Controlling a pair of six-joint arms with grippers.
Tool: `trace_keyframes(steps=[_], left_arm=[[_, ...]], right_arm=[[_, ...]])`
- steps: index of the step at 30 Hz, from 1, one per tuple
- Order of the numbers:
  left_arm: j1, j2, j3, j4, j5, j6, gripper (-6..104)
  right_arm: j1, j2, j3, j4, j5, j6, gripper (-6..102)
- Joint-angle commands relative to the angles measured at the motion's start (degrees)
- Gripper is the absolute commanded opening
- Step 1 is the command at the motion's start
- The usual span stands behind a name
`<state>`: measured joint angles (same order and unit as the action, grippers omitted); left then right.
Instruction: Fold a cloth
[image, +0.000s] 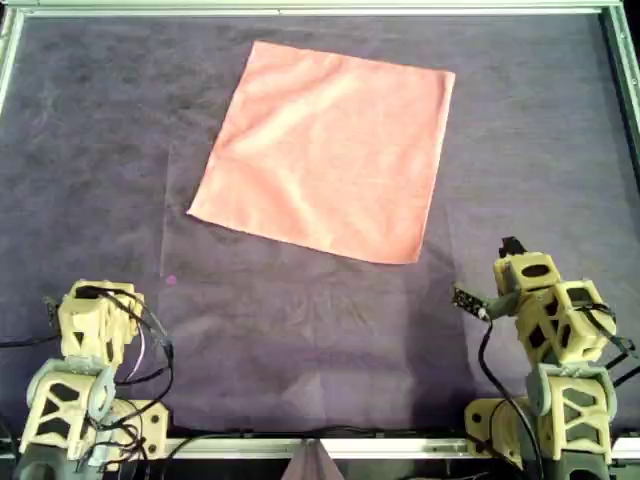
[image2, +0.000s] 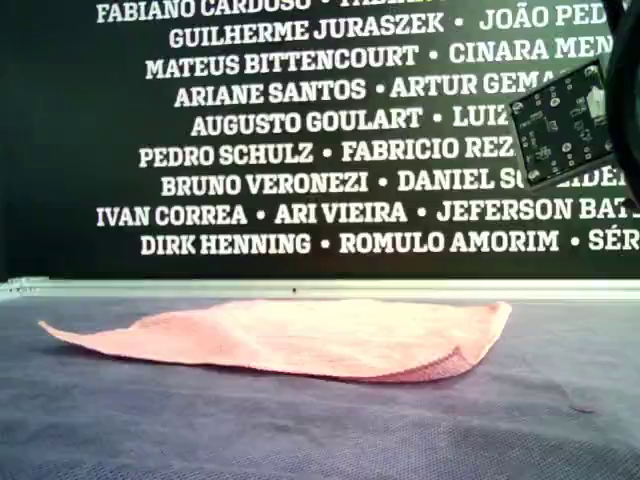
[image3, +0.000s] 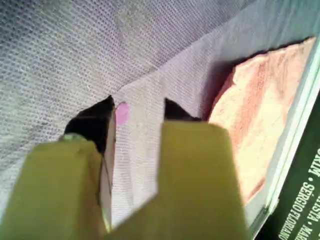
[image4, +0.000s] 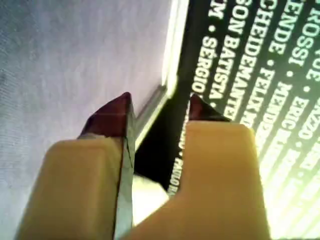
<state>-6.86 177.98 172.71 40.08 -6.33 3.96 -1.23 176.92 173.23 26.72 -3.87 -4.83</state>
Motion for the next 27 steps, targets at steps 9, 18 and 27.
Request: trace_keyframes(steps=[9, 18, 27], left_arm=[[-13.97, -0.09, -10.2, -11.16, 4.22, 0.35, 45], [-13.89, -21.8, -10.28, -20.48, 4.22, 0.35, 45], [-14.24, -54.23, -33.75, -21.09, 4.22, 0.35, 45]], right_arm=[[19.07, 2.2, 0.09, 1.32, -4.31, 0.53, 47], [19.6, 2.11, -0.44, 2.9, -4.22, -0.18, 47], [19.86, -18.54, -16.96, 5.19, -4.22, -0.35, 47]])
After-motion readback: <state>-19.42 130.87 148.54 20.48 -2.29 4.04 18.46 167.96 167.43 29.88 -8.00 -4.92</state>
